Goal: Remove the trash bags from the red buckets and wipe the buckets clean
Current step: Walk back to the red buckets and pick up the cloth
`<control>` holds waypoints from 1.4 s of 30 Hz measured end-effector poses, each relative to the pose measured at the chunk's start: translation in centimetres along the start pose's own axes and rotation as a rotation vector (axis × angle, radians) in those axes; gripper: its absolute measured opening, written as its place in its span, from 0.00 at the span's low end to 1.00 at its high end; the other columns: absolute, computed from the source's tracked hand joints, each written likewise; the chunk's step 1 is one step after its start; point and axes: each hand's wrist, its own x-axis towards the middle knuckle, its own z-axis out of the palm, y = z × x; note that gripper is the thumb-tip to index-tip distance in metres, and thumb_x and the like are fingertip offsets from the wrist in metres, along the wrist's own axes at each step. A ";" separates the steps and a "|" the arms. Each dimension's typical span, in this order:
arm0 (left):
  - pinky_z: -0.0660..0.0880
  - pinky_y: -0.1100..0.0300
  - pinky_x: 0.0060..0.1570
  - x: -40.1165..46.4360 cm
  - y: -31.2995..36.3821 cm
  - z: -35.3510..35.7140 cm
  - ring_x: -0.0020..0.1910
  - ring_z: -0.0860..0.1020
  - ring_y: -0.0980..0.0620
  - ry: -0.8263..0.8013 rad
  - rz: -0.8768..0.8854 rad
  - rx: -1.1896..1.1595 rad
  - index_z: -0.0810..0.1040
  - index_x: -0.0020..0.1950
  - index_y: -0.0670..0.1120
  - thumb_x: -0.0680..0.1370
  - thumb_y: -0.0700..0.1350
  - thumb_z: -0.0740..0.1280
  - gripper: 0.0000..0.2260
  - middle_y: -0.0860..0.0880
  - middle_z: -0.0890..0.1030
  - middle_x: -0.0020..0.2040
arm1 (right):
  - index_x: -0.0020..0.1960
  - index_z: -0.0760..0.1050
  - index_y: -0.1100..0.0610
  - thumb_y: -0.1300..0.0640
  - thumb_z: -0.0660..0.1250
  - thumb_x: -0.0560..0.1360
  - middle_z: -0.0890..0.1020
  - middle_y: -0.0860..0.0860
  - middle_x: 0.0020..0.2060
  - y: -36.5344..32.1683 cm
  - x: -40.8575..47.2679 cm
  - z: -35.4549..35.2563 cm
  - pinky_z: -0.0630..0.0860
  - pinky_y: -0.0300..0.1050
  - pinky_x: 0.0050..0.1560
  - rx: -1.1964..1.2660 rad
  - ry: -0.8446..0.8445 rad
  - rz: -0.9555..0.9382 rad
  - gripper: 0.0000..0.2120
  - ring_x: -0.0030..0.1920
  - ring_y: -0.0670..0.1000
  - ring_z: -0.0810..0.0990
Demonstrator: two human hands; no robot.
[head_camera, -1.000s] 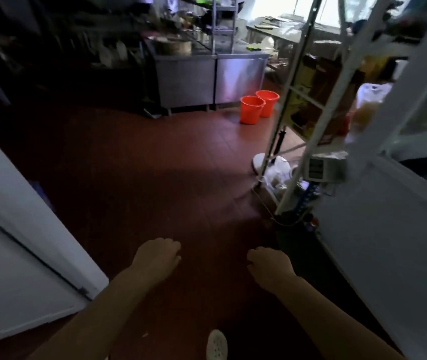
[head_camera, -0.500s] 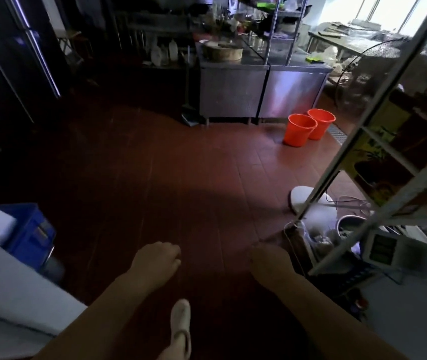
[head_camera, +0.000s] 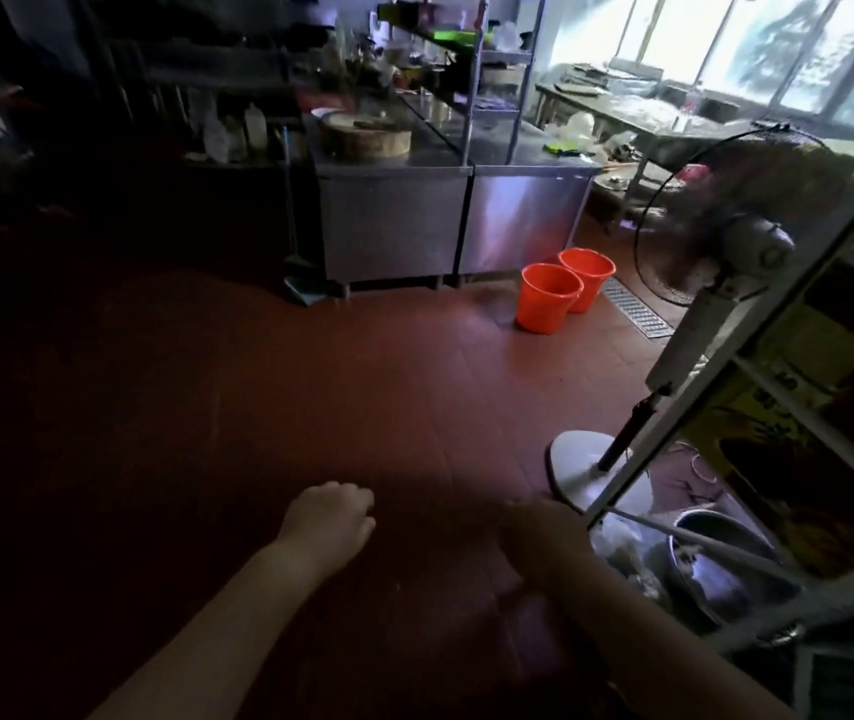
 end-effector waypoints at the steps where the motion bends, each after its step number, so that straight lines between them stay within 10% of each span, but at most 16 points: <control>1: 0.72 0.55 0.57 2.6 0.1 -0.3 0.58 0.75 0.51 -0.008 0.021 0.015 0.75 0.60 0.49 0.79 0.51 0.58 0.13 0.51 0.77 0.58 | 0.52 0.80 0.50 0.54 0.62 0.74 0.83 0.52 0.45 1.1 1.8 -0.2 0.76 0.47 0.43 0.001 -0.011 0.025 0.11 0.47 0.57 0.83; 5: 0.71 0.56 0.58 13.4 0.7 -1.5 0.59 0.74 0.51 -0.029 0.087 0.063 0.74 0.62 0.50 0.80 0.51 0.57 0.14 0.52 0.77 0.59 | 0.31 0.76 0.50 0.52 0.72 0.58 0.78 0.50 0.25 7.0 10.8 0.1 0.63 0.39 0.20 -0.044 -0.041 0.106 0.05 0.25 0.48 0.79; 10: 0.70 0.57 0.58 28.1 2.2 -3.1 0.60 0.74 0.51 -0.012 0.076 0.088 0.73 0.62 0.51 0.79 0.52 0.57 0.14 0.53 0.76 0.60 | 0.55 0.77 0.53 0.53 0.59 0.77 0.81 0.52 0.51 14.9 23.7 -0.6 0.74 0.45 0.45 0.061 -0.038 0.100 0.11 0.51 0.56 0.80; 42: 0.70 0.55 0.55 111.5 -1.4 -18.6 0.61 0.74 0.48 -0.111 0.294 0.111 0.74 0.62 0.51 0.79 0.52 0.58 0.14 0.52 0.77 0.60 | 0.57 0.75 0.52 0.50 0.57 0.78 0.79 0.50 0.54 44.5 94.6 -9.5 0.73 0.45 0.47 0.109 -0.096 0.296 0.12 0.54 0.55 0.78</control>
